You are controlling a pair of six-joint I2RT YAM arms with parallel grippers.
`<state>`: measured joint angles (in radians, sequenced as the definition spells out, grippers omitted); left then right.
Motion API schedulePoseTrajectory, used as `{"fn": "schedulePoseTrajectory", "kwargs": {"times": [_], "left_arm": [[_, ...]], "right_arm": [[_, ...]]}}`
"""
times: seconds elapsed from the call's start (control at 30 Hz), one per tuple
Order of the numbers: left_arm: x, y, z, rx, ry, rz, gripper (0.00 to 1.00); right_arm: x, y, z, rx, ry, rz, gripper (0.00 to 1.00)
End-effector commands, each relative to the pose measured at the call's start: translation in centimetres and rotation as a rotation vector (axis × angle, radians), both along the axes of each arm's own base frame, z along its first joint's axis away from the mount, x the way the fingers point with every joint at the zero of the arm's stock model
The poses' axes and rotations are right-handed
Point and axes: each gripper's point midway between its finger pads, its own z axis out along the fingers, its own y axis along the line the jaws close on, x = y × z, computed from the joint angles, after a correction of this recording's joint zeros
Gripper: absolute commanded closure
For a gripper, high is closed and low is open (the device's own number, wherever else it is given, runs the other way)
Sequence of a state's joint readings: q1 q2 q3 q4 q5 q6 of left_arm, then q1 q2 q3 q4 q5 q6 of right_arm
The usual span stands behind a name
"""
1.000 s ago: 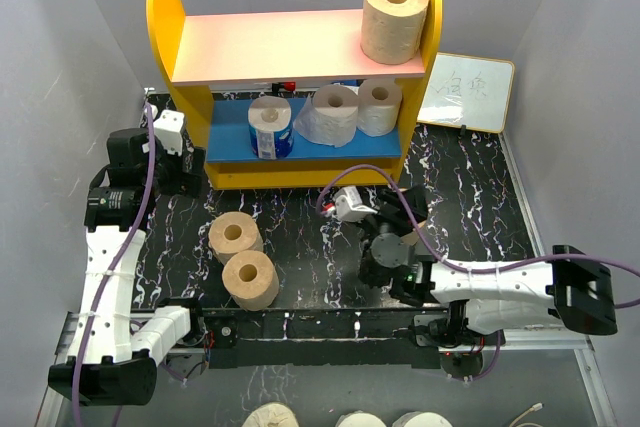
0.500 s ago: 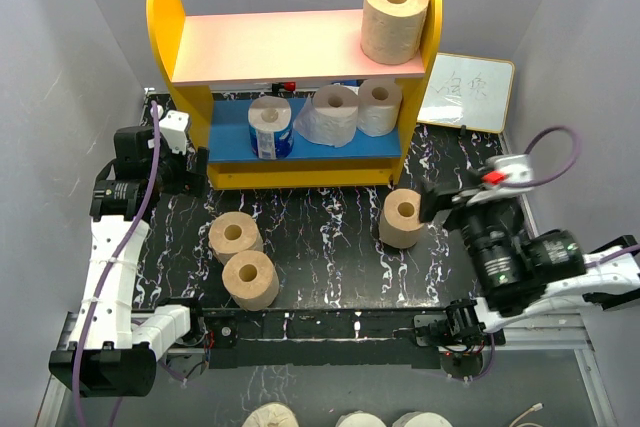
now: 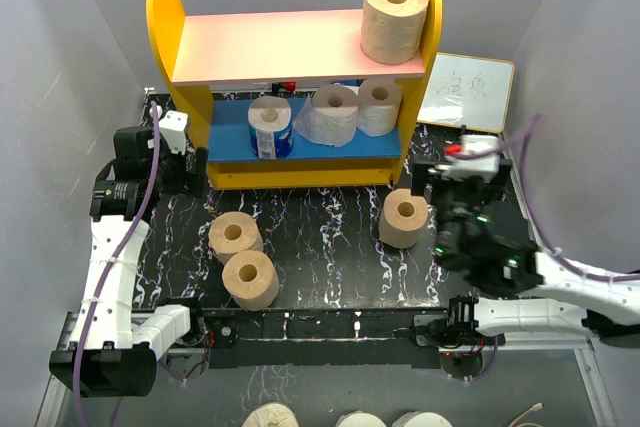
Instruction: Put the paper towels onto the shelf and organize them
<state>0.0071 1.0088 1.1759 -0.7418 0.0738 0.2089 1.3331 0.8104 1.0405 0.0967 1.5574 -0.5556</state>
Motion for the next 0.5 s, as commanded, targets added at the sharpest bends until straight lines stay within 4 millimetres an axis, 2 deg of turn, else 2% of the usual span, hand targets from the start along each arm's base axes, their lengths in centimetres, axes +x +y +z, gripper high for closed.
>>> {"fn": "schedulePoseTrajectory", "kwargs": {"times": [0.0,0.13,0.2,0.23,0.3,0.4,0.47], "left_arm": [[-0.3,0.2,0.0,-0.006,0.002,0.01,0.01],[-0.2,0.0,-0.2,-0.013,0.001,0.002,0.01],[-0.1,0.0,-0.5,-0.013,0.009,0.002,0.01],[-0.1,0.0,-0.5,-0.013,0.012,0.004,0.01],[0.1,0.0,-0.6,-0.012,0.012,0.004,0.01],[0.2,-0.1,-0.6,-0.015,0.006,-0.002,0.01],[0.3,-0.1,-0.5,-0.015,0.002,-0.004,0.01]], "right_arm": [[0.2,-6.6,-2.5,-0.283,0.169,-0.411,0.16],[1.8,-13.6,-2.2,-0.376,0.214,-0.617,0.14],[2.9,-16.9,-2.8,-0.462,0.296,-0.704,0.11],[3.9,-17.2,-3.6,-0.467,0.325,-0.695,0.08],[5.4,-16.5,-3.9,-0.414,0.316,-0.664,0.08],[9.3,-15.8,-4.2,-0.125,0.251,-0.497,0.09],[12.7,-15.6,-5.8,0.09,0.258,-0.359,0.1]]}}
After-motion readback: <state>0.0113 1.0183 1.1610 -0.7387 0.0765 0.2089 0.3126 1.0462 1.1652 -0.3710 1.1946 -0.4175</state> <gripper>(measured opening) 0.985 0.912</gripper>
